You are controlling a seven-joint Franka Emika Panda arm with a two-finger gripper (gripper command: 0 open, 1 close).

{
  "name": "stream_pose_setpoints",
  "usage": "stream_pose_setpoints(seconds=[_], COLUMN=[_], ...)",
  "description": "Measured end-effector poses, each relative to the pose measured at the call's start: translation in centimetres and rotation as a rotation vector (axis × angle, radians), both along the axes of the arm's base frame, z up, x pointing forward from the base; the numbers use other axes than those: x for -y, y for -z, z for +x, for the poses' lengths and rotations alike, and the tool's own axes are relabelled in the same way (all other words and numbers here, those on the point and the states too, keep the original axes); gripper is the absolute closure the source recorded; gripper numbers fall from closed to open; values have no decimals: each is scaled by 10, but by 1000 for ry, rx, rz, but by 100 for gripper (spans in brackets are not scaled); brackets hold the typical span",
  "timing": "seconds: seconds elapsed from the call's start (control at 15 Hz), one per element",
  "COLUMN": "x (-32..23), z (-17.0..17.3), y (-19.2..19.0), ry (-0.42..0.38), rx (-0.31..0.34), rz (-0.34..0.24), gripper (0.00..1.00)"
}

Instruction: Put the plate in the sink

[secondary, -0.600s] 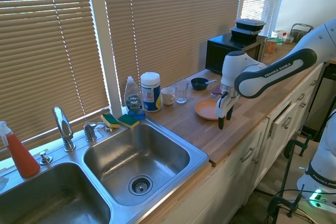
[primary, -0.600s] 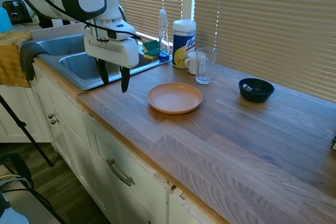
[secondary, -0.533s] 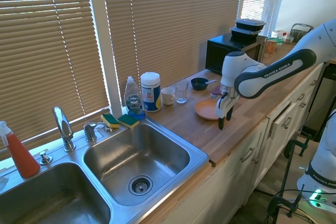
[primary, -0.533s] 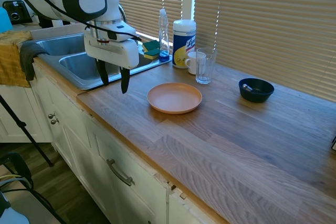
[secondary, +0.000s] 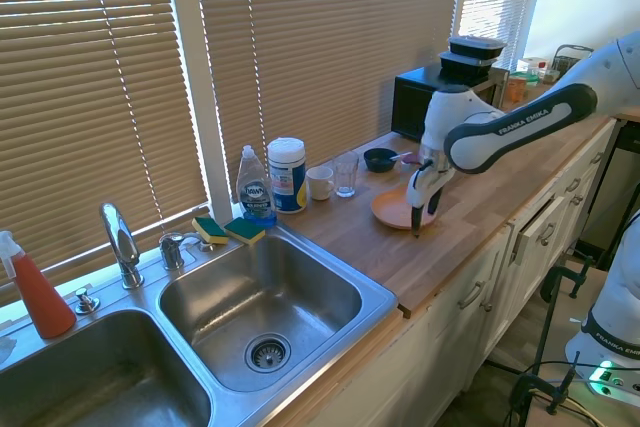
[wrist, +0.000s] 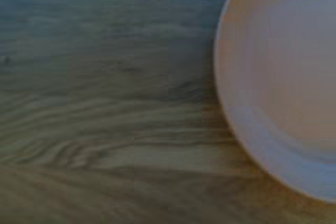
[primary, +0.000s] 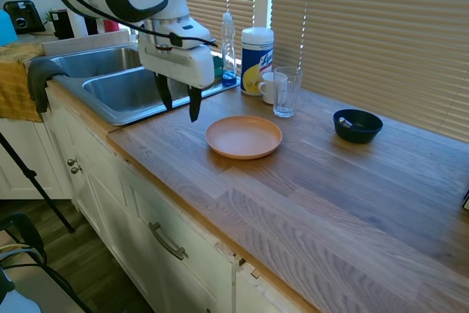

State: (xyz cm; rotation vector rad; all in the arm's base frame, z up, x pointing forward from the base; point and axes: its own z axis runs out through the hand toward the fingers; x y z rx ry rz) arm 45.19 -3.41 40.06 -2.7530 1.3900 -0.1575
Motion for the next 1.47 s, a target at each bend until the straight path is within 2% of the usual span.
stream_pose_setpoints(seconds=[0.47, 0.87, 1.0, 1.27, 1.47], x=[100, 175, 188, 197, 199], z=[47, 53, 55, 63, 68], y=[14, 39, 49, 68, 71], ry=[136, 231, 229, 177, 153], rx=[1, -17, -21, -20, -23], rz=[42, 91, 120, 203, 230], gripper=[0, 0, 0, 0, 0])
